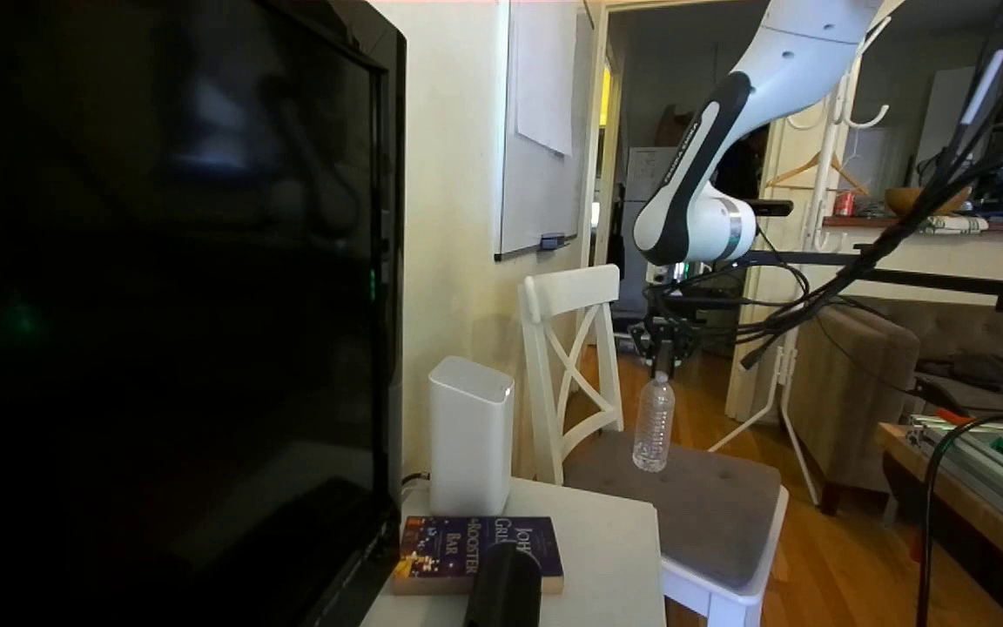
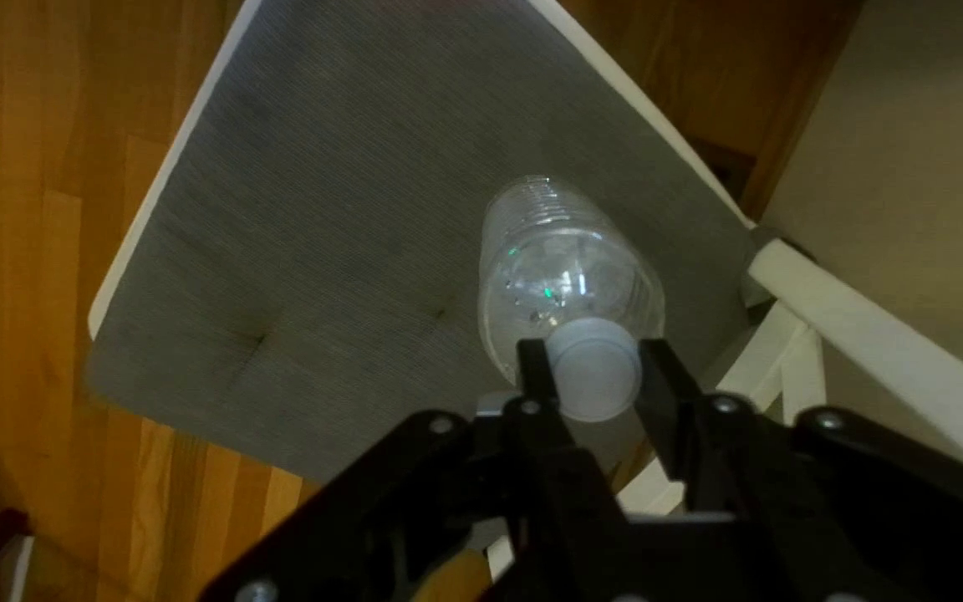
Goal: Put the bottle on the chair
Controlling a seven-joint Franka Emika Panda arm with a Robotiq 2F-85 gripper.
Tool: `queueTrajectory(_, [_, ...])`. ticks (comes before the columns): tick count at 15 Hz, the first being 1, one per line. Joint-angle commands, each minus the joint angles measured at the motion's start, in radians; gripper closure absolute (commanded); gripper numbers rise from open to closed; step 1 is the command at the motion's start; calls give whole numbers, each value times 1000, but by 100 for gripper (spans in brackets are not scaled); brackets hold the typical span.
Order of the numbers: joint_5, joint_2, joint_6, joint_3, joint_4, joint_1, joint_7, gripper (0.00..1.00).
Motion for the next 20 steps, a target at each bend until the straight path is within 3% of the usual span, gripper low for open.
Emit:
queueTrajectory(1, [110, 126, 15, 51, 154, -85, 38, 92])
queueTrajectory(9, [185, 315, -36, 75, 415, -165, 142, 92])
queueTrajectory(20, [161, 462, -134, 65, 608, -184, 242, 92])
